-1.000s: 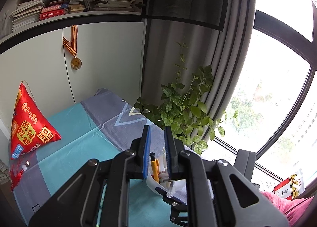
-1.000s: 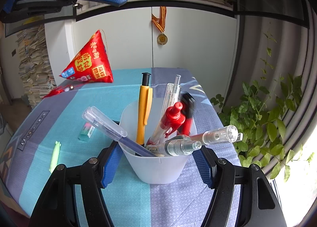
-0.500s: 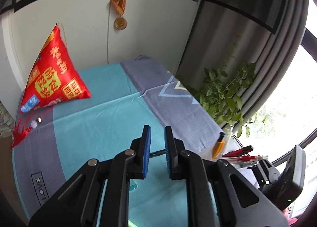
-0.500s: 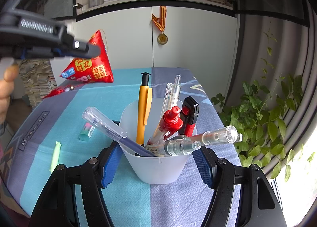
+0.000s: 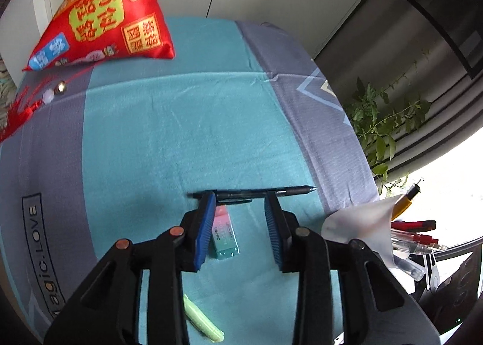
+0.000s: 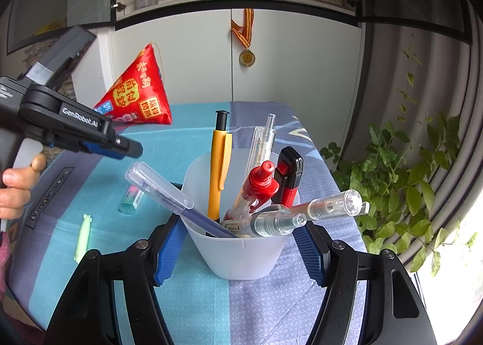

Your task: Organize stationery

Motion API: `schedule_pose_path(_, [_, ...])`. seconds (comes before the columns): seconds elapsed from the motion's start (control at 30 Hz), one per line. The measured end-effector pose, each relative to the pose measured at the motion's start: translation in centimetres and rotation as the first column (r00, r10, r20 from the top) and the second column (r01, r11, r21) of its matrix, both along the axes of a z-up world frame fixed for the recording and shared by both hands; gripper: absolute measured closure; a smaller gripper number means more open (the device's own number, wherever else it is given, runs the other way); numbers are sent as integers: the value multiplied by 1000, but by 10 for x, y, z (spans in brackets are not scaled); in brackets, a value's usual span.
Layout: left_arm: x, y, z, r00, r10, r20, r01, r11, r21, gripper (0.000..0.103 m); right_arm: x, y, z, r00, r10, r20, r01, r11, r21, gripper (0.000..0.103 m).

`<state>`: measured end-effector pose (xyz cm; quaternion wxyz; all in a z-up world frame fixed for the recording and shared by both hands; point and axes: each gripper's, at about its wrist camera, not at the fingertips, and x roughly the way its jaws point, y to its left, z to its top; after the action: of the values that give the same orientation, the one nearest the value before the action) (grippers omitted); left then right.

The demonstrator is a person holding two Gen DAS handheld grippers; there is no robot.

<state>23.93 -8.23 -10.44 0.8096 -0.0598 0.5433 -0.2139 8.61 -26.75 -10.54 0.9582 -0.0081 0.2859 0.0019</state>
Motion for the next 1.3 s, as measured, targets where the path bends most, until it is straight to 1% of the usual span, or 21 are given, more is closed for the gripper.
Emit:
schedule_pose_path(0.07, [4,0,-9,998,20,-59,-20,1000,1,72,0,-1,0,1000,-1,0,1,1000,1,33])
schedule_pose_path(0.13, [6,0,-15,995,37,-94,-38,999,-8,72,0,-1,0,1000,-2,0,2,1000,2,33])
schedule_pose_path(0.27, [11,-3,-18,993,56,-106,-56,998,7,72,0,0,0,1000,-1,0,1,1000,0,33])
schedule_pose_path(0.37, [19,-4,-23,988,78,-136,-76,997,16,72,-1,-1,0,1000,-1,1,1,1000,1,33])
schedule_pose_path(0.47, [26,-4,-26,984,99,-146,-97,995,27,72,-1,-1,0,1000,-1,2,1,1000,4,33])
schedule_pose_path(0.6, [36,-1,-34,973,118,-200,-116,993,21,72,-1,-1,0,1000,-1,2,1,1000,5,33])
schedule_pose_path(0.7, [38,-1,-33,971,126,-204,-126,992,14,71,-1,-1,0,1000,-1,2,1,1000,5,33])
schedule_pose_path(0.93, [52,-20,-33,971,143,-193,-138,990,38,71,0,0,-1,1000,-2,6,2,1000,7,33])
schedule_pose_path(1.0, [60,-30,-32,973,148,-177,-139,989,59,72,0,0,-1,1000,-1,6,1,1000,8,33])
schedule_pose_path(1.07, [68,-42,-31,977,155,-147,-141,985,97,74,0,0,-1,1000,-1,6,1,1000,10,33])
schedule_pose_path(1.1, [70,-47,-31,980,150,-132,-135,984,120,82,0,0,-1,1000,-1,6,1,1000,9,33])
schedule_pose_path(1.13, [71,-53,-30,984,139,-111,-124,983,135,84,0,0,-1,1000,0,6,0,1000,9,33])
schedule_pose_path(1.17, [70,-58,-28,988,127,-84,-114,983,146,92,0,0,-1,1000,0,6,0,1000,9,33])
schedule_pose_path(1.2, [69,-62,-25,992,113,-60,-102,983,154,95,0,0,-1,1000,1,6,-1,1000,10,33])
schedule_pose_path(1.23, [67,-64,-23,994,94,-56,-84,985,150,95,0,-1,-1,1000,2,6,-2,1000,12,33])
schedule_pose_path(1.3, [66,-65,-19,997,65,-52,-59,992,108,96,0,-1,0,1000,4,4,-4,1000,16,33])
